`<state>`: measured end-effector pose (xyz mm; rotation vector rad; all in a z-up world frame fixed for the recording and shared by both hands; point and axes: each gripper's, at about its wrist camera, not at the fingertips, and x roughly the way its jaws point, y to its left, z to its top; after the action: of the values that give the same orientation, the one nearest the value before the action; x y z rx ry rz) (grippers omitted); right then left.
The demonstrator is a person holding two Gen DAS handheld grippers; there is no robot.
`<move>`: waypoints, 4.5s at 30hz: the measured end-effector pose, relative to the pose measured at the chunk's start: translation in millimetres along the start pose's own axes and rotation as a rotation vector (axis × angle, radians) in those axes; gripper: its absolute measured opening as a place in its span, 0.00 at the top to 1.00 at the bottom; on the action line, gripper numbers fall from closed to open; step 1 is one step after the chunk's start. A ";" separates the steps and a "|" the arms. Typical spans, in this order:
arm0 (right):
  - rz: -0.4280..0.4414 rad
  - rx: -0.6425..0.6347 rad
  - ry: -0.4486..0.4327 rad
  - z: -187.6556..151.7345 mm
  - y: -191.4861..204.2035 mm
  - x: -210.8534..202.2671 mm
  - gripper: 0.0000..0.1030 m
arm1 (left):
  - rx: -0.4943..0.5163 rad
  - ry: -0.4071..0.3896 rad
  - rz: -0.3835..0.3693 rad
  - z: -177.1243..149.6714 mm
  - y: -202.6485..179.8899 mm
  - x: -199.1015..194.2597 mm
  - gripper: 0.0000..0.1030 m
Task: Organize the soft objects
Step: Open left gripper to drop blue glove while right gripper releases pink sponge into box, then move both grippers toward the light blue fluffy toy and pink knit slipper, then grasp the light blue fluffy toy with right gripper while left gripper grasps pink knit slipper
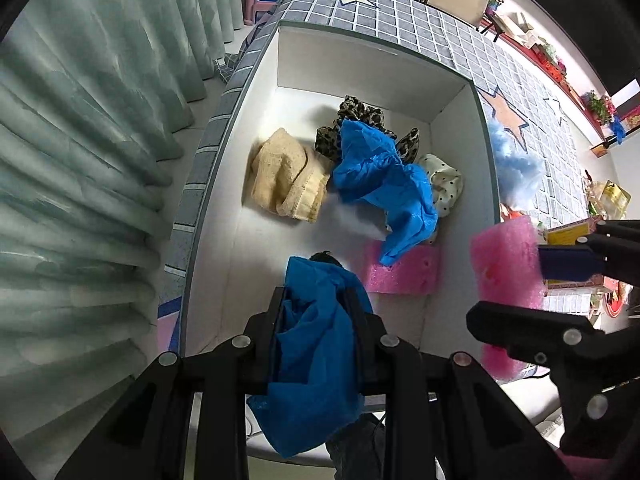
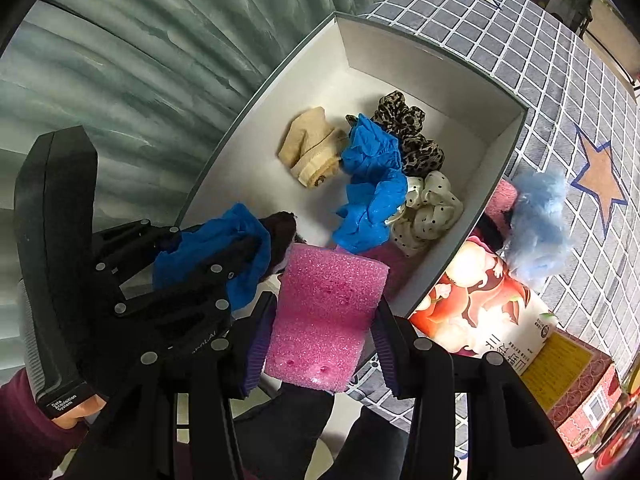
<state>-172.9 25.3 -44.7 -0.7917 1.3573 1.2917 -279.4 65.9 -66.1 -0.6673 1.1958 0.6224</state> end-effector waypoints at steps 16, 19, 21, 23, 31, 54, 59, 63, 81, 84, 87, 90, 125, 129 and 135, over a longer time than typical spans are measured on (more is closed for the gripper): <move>0.016 0.062 -0.003 14.0 -17.6 12.2 0.54 | 0.004 0.020 0.012 5.2 -3.7 13.2 0.71; 0.020 0.075 -0.009 18.0 -21.1 10.4 0.54 | 0.004 0.022 0.014 6.0 -4.4 15.3 0.71; 0.020 0.075 -0.010 19.7 -21.4 10.3 0.54 | 0.005 0.026 0.016 6.2 -5.2 17.4 0.71; 0.024 0.079 -0.008 21.3 -21.9 11.7 0.54 | 0.006 0.028 0.018 6.6 -5.8 19.2 0.71; 0.036 0.092 0.002 25.5 -24.3 20.6 0.54 | 0.004 0.031 0.021 7.9 -6.8 20.1 0.71; 0.037 0.140 -0.006 25.0 -39.1 15.1 0.01 | -0.016 -0.063 0.000 13.5 -6.7 10.2 0.00; 0.032 0.156 -0.022 25.8 -46.2 8.3 0.01 | -0.026 -0.045 -0.016 19.6 -5.7 13.5 0.00; 0.037 0.146 -0.030 27.8 -49.7 -10.3 0.01 | -0.012 -0.042 -0.032 24.2 -11.2 6.1 0.00; -0.027 0.348 -0.004 -6.1 -197.5 -111.9 0.01 | 0.188 -0.072 -0.094 61.9 -93.7 -17.6 0.00; -0.065 0.370 0.048 -14.6 -224.9 -111.7 0.01 | 0.212 -0.074 -0.097 67.2 -106.5 -18.3 0.00; -0.077 0.379 0.092 -15.5 -248.5 -104.9 0.01 | 0.215 -0.069 -0.095 72.8 -116.5 -17.2 0.00; -0.074 0.352 0.128 -5.1 -258.8 -91.6 0.01 | 0.209 -0.065 -0.084 75.6 -121.8 -15.7 0.00; -0.167 0.029 0.485 69.5 -252.9 113.9 0.01 | 0.164 0.025 -0.004 79.2 -180.2 1.4 0.00; -0.227 0.056 0.523 44.1 -279.6 116.1 0.01 | 0.212 0.028 -0.010 84.9 -194.3 5.1 0.00; -0.221 0.148 0.483 14.3 -322.1 103.0 0.01 | 0.301 0.053 0.004 99.7 -224.0 24.1 0.00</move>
<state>111.0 -4.7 -226.4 -1.1623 1.6658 0.8446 -45.1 -4.4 -36.4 -0.4291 1.3074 0.4181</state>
